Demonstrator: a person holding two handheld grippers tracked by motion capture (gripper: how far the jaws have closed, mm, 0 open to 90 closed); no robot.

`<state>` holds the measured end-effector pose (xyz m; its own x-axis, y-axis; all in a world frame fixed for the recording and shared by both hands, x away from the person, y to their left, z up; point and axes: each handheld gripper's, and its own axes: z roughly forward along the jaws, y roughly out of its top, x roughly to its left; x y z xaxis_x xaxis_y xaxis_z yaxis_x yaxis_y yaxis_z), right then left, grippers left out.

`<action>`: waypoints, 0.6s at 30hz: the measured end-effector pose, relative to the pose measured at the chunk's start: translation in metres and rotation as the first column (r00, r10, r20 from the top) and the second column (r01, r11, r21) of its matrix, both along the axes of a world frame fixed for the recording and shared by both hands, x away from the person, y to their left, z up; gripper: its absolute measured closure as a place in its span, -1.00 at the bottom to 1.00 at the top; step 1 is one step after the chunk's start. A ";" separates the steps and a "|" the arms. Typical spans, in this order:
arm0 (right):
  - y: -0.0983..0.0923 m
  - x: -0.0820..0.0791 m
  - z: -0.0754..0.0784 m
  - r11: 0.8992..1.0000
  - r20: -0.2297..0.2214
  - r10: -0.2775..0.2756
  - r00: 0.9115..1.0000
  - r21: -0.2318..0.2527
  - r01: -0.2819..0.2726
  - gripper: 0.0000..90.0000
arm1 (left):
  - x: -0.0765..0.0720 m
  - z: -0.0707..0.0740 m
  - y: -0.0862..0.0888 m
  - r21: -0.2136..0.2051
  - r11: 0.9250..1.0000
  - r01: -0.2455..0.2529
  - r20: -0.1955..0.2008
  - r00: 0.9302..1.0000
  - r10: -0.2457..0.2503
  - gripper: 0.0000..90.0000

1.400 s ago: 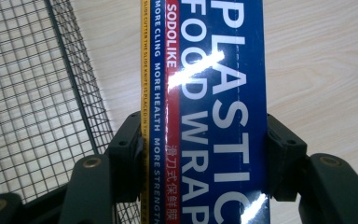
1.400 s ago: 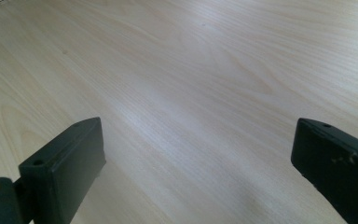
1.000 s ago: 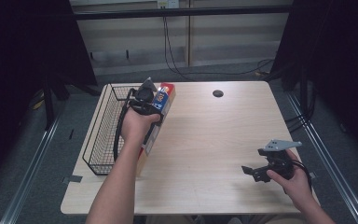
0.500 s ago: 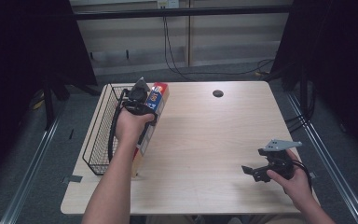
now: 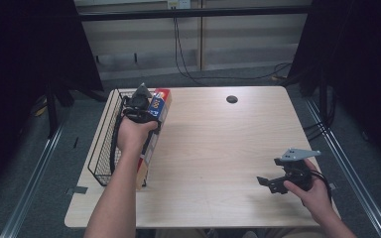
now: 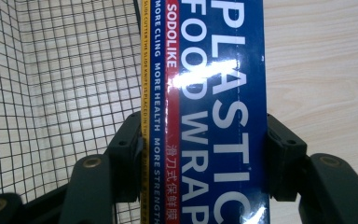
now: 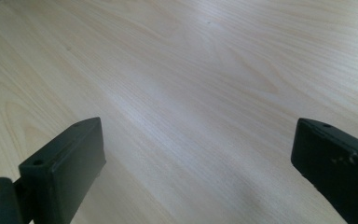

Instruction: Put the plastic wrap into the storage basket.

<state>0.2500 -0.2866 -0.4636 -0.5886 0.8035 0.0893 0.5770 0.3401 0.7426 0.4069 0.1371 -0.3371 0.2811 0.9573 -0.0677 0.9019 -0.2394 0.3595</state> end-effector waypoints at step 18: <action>0.001 0.000 0.000 1.000 -0.003 0.004 1.000 -0.001 -0.004 -0.95 | 0.001 -0.001 0.018 0.008 0.999 -0.046 0.004 0.999 0.046 -0.05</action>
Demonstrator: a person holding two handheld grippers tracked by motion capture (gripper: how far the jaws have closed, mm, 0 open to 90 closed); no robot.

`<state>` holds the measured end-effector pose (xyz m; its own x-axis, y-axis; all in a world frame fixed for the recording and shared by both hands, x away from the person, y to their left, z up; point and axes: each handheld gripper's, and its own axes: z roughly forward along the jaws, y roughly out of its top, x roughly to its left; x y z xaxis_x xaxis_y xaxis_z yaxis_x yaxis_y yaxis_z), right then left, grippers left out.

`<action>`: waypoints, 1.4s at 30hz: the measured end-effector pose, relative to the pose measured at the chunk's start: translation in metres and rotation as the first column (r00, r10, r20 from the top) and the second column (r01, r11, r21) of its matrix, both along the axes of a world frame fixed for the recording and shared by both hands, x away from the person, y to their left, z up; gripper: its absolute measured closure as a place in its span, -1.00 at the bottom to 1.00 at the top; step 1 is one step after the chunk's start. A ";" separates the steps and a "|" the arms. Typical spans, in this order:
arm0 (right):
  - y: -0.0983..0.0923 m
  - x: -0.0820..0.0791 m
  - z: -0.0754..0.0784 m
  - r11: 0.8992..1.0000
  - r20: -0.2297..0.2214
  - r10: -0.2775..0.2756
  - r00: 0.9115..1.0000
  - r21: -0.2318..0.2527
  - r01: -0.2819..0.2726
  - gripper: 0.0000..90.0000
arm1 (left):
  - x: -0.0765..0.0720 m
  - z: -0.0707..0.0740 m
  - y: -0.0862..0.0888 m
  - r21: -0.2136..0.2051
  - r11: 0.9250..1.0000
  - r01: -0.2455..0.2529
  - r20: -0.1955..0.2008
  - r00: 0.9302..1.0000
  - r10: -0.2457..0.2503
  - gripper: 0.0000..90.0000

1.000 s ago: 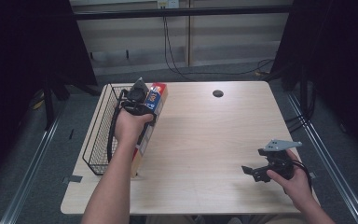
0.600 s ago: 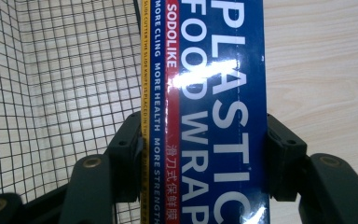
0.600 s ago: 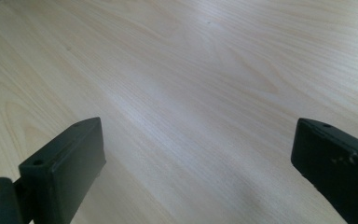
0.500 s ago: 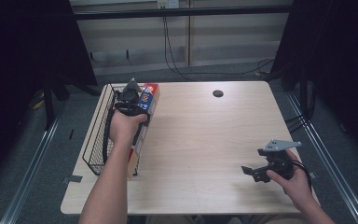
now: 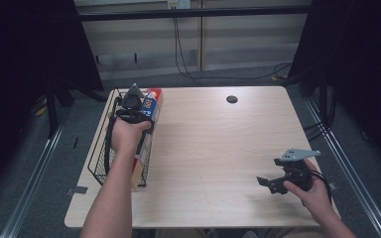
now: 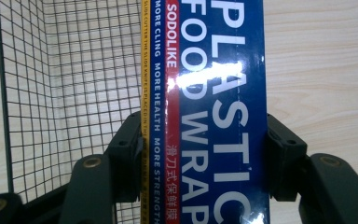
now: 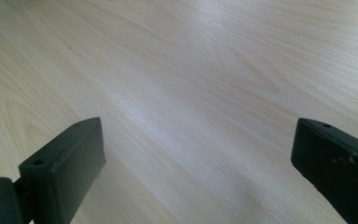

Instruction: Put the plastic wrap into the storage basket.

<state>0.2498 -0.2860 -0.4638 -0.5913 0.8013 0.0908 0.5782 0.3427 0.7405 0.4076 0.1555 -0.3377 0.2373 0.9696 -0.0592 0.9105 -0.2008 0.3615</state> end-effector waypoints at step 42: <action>0.001 0.000 0.000 1.000 -0.002 0.008 1.000 -0.005 -0.008 -0.95 | 0.001 -0.010 0.032 0.009 0.997 -0.071 -0.020 0.997 0.071 -0.05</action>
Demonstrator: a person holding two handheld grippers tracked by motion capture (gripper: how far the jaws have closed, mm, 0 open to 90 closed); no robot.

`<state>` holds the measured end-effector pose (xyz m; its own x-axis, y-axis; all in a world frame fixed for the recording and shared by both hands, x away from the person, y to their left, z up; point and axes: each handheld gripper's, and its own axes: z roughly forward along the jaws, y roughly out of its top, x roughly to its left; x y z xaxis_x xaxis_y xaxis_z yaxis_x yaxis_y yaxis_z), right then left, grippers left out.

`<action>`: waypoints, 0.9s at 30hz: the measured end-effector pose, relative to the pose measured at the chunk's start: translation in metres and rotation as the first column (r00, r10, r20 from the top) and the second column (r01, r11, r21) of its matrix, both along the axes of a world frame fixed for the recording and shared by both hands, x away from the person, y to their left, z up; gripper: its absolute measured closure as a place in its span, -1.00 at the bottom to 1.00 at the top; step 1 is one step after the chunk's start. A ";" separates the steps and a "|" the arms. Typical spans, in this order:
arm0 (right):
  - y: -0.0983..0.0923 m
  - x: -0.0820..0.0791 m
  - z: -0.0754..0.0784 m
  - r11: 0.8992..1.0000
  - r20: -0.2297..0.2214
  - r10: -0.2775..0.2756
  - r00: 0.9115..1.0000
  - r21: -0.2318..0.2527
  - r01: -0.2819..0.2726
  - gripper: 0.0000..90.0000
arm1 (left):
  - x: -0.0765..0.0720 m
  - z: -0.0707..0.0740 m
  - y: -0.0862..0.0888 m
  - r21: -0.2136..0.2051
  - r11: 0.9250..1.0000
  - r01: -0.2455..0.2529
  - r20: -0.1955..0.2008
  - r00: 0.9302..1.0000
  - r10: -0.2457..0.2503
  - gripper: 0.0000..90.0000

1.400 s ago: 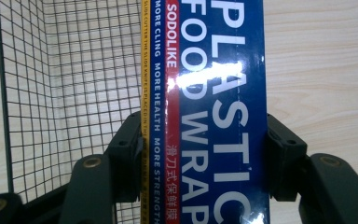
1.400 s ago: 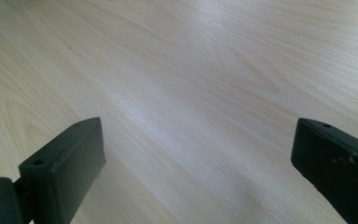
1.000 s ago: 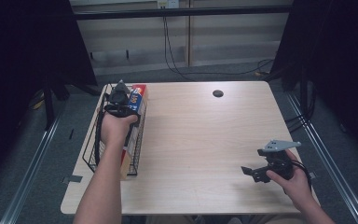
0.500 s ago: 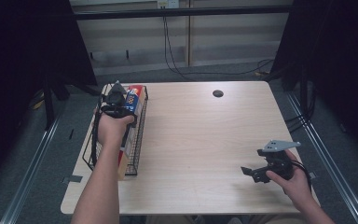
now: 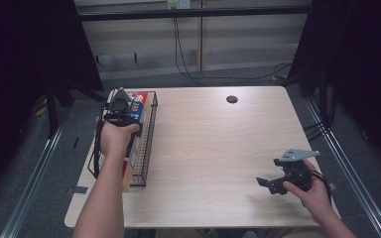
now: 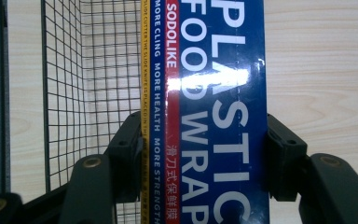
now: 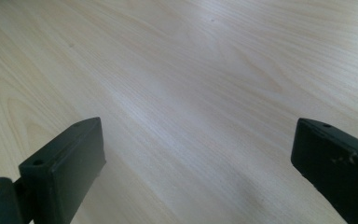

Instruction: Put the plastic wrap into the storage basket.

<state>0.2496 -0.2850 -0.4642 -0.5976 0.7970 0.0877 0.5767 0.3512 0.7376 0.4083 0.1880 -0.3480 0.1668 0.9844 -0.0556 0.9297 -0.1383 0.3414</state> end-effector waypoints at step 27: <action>0.001 0.000 -0.001 1.000 -0.006 0.006 1.000 -0.003 -0.006 -0.95 | 0.007 -0.015 0.009 -0.006 0.999 -0.033 -0.019 0.999 0.033 -0.05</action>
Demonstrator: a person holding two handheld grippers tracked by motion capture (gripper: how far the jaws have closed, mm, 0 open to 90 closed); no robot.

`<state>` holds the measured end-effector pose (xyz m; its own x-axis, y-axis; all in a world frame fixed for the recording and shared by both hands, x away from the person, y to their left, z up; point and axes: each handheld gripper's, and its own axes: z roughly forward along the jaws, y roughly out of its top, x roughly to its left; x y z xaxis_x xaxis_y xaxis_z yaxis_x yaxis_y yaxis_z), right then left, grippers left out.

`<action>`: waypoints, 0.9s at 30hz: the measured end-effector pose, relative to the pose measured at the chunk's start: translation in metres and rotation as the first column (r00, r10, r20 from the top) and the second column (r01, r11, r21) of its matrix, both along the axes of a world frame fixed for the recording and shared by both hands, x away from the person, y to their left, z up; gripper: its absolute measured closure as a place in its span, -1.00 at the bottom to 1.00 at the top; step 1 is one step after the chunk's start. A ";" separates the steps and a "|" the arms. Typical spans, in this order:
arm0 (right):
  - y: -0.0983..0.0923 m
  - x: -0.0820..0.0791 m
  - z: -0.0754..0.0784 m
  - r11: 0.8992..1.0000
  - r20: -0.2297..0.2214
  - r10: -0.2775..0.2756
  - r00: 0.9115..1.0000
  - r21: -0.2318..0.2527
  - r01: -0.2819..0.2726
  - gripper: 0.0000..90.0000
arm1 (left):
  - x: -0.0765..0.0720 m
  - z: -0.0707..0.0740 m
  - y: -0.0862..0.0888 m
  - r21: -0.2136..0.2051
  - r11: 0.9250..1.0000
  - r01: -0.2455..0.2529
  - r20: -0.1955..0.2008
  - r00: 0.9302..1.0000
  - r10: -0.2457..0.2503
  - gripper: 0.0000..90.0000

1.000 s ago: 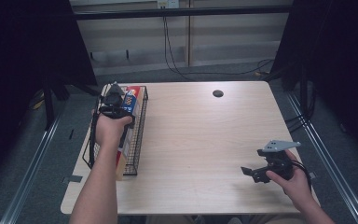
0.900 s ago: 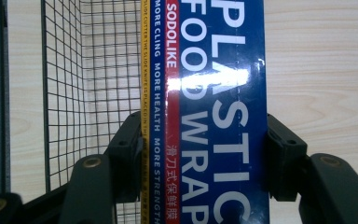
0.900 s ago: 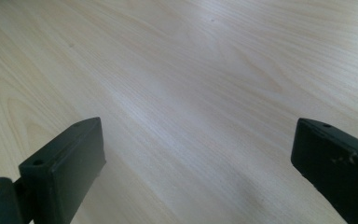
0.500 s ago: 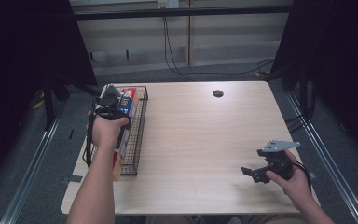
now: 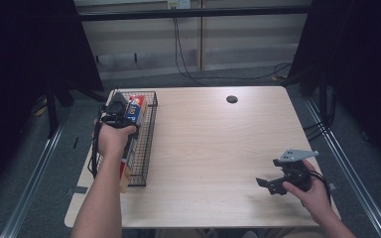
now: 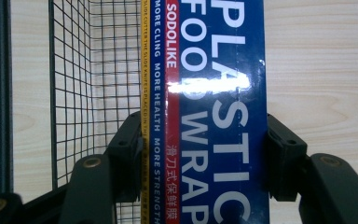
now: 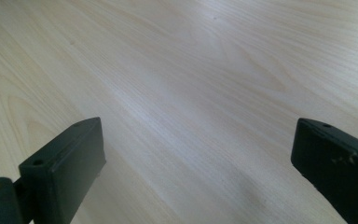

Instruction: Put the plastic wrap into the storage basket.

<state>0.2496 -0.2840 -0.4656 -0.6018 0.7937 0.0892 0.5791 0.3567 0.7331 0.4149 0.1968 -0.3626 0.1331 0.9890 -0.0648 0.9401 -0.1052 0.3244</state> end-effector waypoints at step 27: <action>0.001 0.000 -0.002 1.000 -0.002 0.007 1.000 -0.011 -0.007 -0.95 | 0.009 -0.018 0.007 0.016 1.000 -0.009 -0.033 0.999 0.010 -0.06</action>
<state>0.2501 -0.2828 -0.4673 -0.6074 0.7902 0.0821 0.5780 0.3687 0.7280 0.4236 0.2041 -0.3802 0.1219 0.9911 -0.0532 0.9511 -0.1013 0.2917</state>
